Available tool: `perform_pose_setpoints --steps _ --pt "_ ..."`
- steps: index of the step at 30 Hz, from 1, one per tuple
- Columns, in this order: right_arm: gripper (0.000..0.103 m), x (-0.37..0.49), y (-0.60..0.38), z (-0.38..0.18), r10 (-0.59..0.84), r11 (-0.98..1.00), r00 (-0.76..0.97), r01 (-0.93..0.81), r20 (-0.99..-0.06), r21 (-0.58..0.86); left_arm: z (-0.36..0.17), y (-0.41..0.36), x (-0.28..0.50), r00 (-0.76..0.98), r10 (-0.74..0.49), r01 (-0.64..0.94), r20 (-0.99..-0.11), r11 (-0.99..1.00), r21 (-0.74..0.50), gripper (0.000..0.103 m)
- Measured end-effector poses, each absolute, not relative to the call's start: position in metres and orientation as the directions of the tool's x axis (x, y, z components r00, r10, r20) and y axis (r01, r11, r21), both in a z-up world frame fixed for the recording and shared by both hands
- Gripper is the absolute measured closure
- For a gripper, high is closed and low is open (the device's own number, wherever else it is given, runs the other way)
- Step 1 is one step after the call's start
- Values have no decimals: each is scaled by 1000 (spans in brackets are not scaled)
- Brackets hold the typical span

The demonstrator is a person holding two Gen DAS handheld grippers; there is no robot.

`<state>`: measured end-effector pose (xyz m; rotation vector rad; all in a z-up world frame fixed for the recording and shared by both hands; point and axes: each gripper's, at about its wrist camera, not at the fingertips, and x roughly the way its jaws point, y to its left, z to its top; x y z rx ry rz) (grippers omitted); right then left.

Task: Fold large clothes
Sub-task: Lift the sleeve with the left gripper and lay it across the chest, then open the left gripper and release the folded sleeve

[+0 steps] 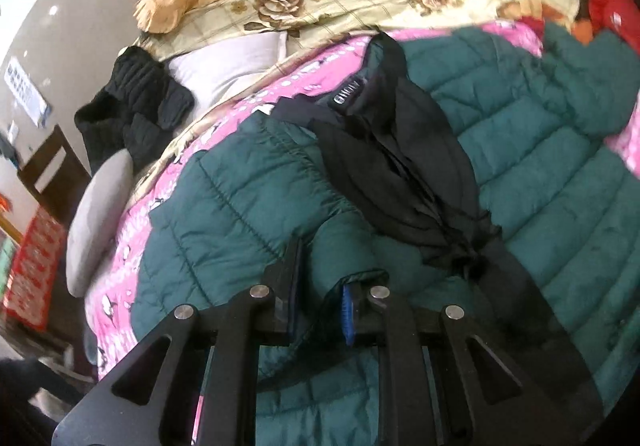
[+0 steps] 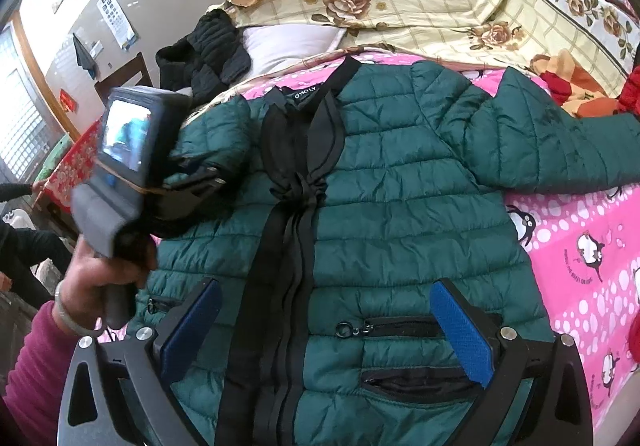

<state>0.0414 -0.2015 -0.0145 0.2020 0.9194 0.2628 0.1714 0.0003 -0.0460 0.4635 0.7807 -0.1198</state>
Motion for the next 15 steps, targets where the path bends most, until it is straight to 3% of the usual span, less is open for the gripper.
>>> perform_pose_setpoints --steps 6,15 --pt "0 40 -194 -18 327 944 567 -155 -756 292 -32 25 175 670 -24 255 -742 946 199 87" --pt "0 39 -193 -18 331 943 566 -159 -755 294 -19 30 161 676 -19 253 -737 945 207 85"
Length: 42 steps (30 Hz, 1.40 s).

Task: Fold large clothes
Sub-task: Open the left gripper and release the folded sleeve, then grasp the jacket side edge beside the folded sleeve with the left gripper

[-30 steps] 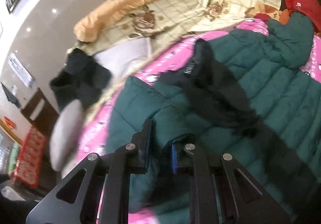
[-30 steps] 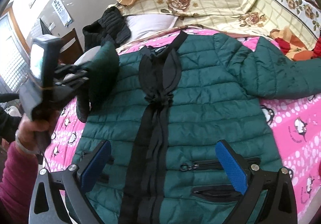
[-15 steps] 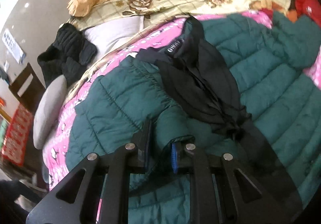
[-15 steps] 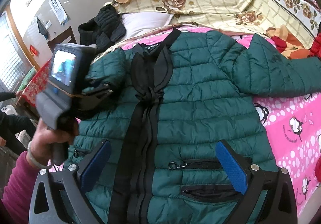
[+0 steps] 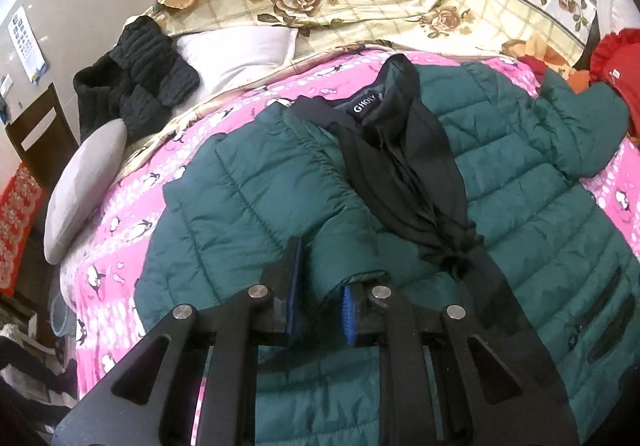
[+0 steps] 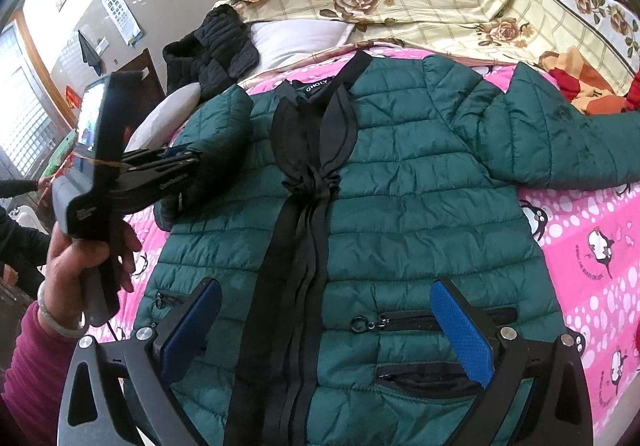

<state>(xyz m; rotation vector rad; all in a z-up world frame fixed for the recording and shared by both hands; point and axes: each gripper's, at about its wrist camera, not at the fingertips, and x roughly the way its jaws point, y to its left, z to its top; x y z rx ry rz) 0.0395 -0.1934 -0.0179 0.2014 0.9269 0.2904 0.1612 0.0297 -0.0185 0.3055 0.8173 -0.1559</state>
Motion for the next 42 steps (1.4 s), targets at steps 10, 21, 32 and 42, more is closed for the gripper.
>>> perform_pose_setpoints --steps 10,21,32,42 --pt "0 38 -185 -19 347 938 550 -188 -760 293 4 60 151 673 1 210 -740 959 192 23" --pt "0 37 -179 -14 343 939 549 -212 -762 271 32 72 129 621 -31 277 -783 943 182 22" --pt "0 42 -157 -16 344 937 540 -256 -768 239 5 122 142 599 129 153 -790 950 271 22" --pt "0 43 -151 -20 348 933 526 -271 -776 235 -32 190 172 515 136 -14 -847 989 150 22"
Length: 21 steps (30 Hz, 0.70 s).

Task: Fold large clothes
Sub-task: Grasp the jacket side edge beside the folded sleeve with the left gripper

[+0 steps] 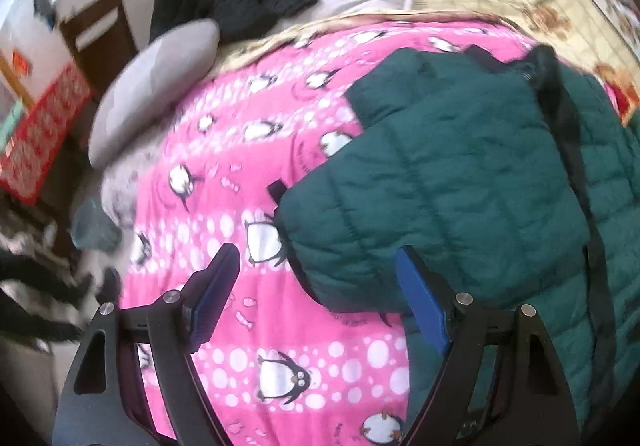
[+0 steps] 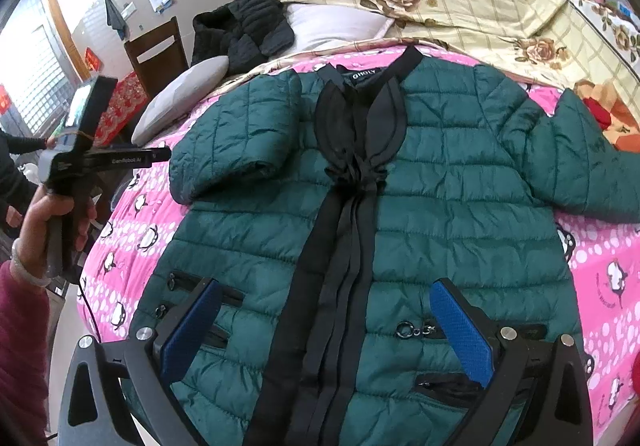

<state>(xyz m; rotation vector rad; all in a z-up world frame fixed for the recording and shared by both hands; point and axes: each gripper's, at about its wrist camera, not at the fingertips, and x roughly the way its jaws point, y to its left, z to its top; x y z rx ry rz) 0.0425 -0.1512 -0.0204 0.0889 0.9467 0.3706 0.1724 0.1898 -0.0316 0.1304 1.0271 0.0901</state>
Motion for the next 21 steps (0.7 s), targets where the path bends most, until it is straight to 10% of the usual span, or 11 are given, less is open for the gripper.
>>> perform_pose_setpoints --steps 21 --pt "0 44 -149 -27 365 927 502 -273 -784 256 -97 240 211 447 -176 -224 -877 927 -300 23"
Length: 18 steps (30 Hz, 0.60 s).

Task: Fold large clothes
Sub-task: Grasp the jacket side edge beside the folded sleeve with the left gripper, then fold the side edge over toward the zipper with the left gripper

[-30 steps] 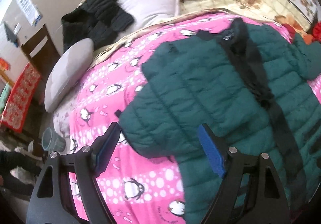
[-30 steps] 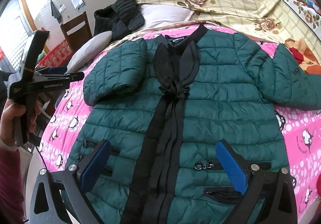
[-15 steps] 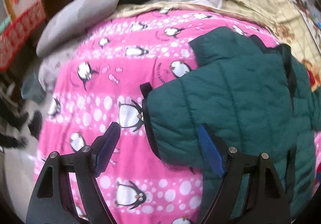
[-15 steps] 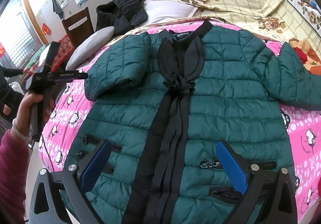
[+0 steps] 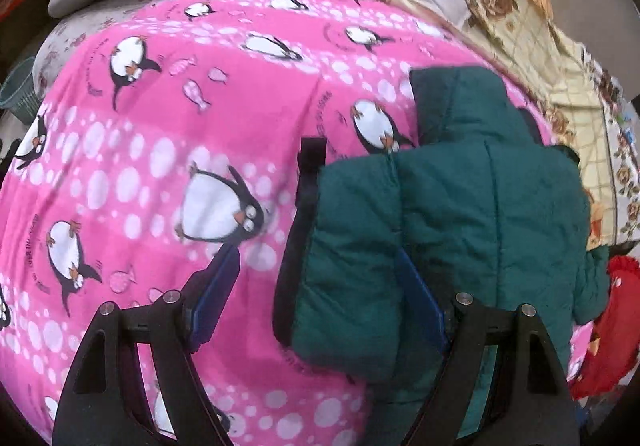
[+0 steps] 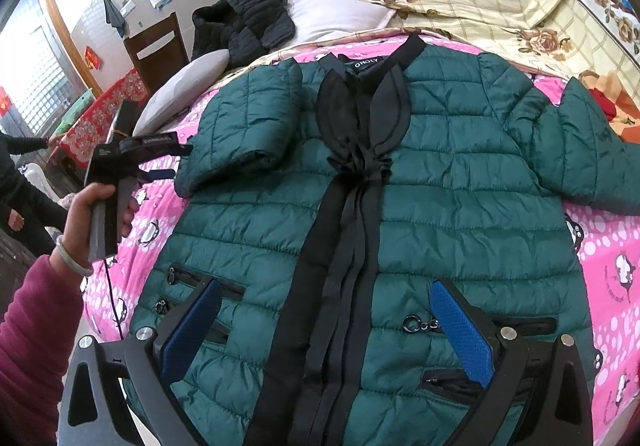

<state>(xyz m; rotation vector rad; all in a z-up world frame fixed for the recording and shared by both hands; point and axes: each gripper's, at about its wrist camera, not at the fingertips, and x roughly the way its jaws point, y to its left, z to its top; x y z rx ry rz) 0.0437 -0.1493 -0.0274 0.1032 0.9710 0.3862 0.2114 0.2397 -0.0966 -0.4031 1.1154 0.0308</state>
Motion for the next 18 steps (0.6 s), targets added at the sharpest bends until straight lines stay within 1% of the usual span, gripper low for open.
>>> perform_pose_setpoints --steps 3,8,12,16,18 --pt "0 42 -151 -26 366 927 507 -274 -780 257 -99 231 213 426 -158 -209 -891 941 -267 22" --pt "0 41 -154 -26 370 926 510 -267 -777 266 -120 229 217 328 -197 -227 -924 933 -279 22" --pt "0 40 -155 -28 375 925 507 -266 -776 273 -120 228 218 330 -203 -218 -922 934 -284 22" --pt "0 40 -155 -29 379 923 501 -266 -778 278 -120 222 222 324 -181 -186 -929 950 -250 21" --pt "0 40 -154 -30 380 922 502 -267 -777 279 -120 222 223 331 -193 -183 -924 947 -264 21"
